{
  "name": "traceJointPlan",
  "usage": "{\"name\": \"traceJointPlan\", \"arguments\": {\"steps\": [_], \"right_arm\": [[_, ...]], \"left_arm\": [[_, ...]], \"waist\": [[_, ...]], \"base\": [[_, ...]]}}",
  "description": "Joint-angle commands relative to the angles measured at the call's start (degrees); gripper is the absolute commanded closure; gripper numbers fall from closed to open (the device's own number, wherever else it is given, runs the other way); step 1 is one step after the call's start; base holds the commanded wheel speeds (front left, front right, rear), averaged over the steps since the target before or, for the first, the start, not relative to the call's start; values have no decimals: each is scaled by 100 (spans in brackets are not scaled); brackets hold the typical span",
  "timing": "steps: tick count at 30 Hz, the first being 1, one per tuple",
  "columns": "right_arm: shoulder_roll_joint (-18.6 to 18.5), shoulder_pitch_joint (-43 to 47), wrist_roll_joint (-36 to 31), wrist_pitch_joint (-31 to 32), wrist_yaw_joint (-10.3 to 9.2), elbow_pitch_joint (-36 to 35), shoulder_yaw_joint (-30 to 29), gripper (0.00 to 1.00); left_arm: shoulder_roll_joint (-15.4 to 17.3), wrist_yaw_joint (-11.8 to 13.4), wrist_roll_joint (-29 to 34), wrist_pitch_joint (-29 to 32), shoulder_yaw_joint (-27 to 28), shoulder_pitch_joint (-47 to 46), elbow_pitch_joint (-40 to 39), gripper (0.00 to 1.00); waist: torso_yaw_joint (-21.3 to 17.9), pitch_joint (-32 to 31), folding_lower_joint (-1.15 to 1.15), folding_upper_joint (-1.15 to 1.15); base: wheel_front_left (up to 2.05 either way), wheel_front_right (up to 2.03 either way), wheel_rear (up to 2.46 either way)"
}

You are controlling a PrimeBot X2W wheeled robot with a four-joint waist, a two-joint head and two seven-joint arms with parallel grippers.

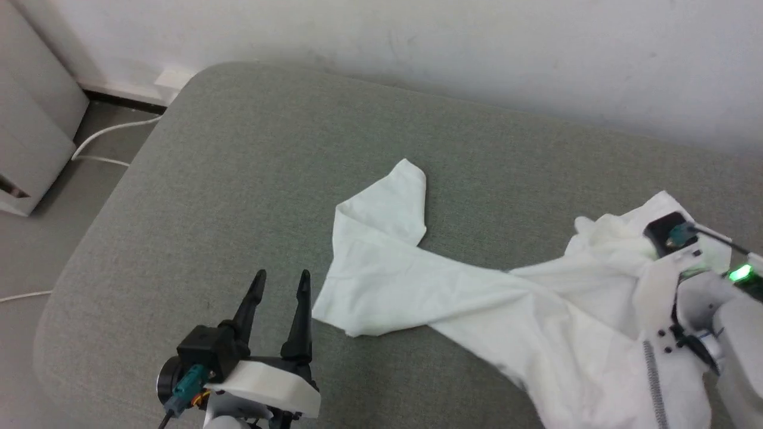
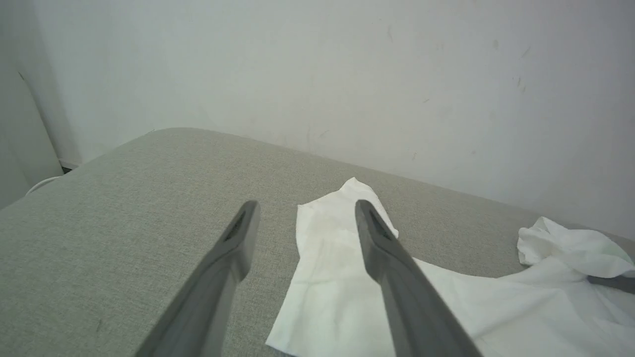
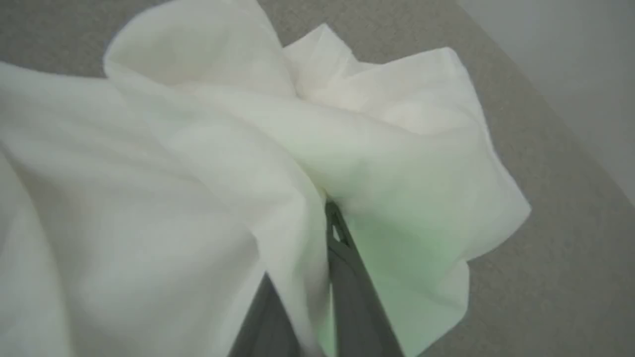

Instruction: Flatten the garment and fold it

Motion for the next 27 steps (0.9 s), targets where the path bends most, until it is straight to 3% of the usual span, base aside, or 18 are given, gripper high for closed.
{"name": "traceJointPlan", "arguments": {"steps": [1,7,13,14,15,21,27], "right_arm": [[-169,-277,-110,-175,-13,52,-158,100],[-593,-1226,-447,-795,-13,149,-260,100],[-472,-1670,-539,-1111,-13,912,3,100],[-419,-1676,-517,-1186,-13,1097,6,55],[-369,-1681,-498,-1273,-13,1283,-20,0],[-88,-1752,-338,-1995,-13,1913,-4,0],[120,-1678,74,-2620,-13,1640,163,0]], "left_arm": [[-53,-69,70,-27,55,-84,34,0],[-174,-203,168,-27,143,-138,128,0],[-278,-308,248,-28,194,-200,209,0],[-291,-324,261,-28,193,-212,235,0],[-302,-340,269,-28,193,-225,263,0],[-345,-386,327,-28,263,-256,359,0],[-359,-454,409,-28,414,-159,369,0]], "waist": [[157,88,-1,0],[252,89,-1,0],[244,180,-1,0],[240,195,-1,0],[236,209,-1,0],[64,162,-1,0],[-307,-87,-1,0]], "base": [[0,0,0],[0,0,0],[0,0,0],[0,0,0],[0,0,0],[0,0,0],[0,0,0]]}}
